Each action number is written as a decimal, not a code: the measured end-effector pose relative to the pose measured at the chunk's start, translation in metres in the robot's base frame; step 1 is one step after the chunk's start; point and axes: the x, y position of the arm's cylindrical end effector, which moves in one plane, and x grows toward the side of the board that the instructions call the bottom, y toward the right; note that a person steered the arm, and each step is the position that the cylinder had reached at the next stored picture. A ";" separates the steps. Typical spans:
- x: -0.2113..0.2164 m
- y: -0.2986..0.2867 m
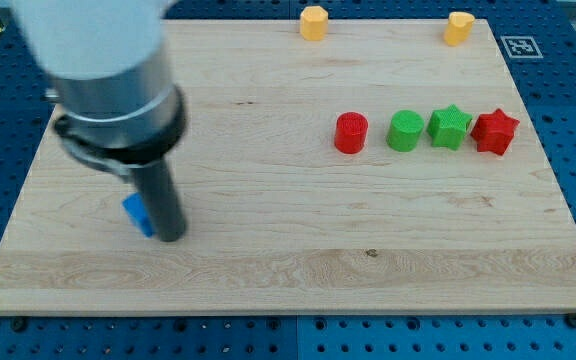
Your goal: Push the blue triangle towards the blue cube
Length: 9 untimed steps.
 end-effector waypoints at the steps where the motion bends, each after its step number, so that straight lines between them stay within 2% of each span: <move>1: -0.039 0.004; 2: -0.109 0.005; 3: -0.159 -0.031; 4: -0.187 -0.085; 5: -0.178 -0.114; 6: -0.162 -0.108; 8: -0.158 -0.079; 9: -0.138 -0.079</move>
